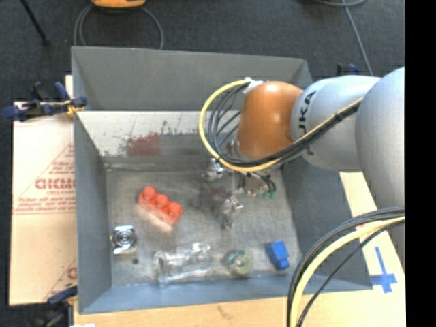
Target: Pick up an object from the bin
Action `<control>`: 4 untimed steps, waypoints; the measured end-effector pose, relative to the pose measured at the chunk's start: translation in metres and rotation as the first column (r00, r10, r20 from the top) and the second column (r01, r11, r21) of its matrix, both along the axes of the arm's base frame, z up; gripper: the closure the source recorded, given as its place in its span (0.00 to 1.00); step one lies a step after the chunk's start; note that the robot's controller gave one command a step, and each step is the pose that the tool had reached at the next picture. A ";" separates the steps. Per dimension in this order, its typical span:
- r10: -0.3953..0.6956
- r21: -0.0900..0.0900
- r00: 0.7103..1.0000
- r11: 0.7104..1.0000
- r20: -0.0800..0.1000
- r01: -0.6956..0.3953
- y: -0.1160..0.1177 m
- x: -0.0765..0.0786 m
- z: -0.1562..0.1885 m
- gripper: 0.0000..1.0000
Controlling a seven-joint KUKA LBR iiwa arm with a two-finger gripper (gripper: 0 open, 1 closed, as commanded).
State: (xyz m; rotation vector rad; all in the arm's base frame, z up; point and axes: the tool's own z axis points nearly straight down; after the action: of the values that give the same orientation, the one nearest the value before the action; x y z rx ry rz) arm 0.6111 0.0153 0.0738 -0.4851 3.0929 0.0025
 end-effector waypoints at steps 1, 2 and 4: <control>-0.001 -0.001 1.000 1.000 -0.002 0.001 0.000 0.002 0.002 0.00; -0.002 -0.001 1.000 1.000 0.000 0.002 -0.001 0.003 0.004 1.00; -0.006 -0.003 1.000 1.000 -0.002 0.006 -0.002 0.008 0.070 1.00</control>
Offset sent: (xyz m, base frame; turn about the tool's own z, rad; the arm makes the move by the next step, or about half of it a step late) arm 0.0000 0.0000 0.0000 0.0000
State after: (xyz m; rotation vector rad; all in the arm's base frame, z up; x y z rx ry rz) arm 0.6187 0.0128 0.1437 -0.4760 3.0968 -0.0022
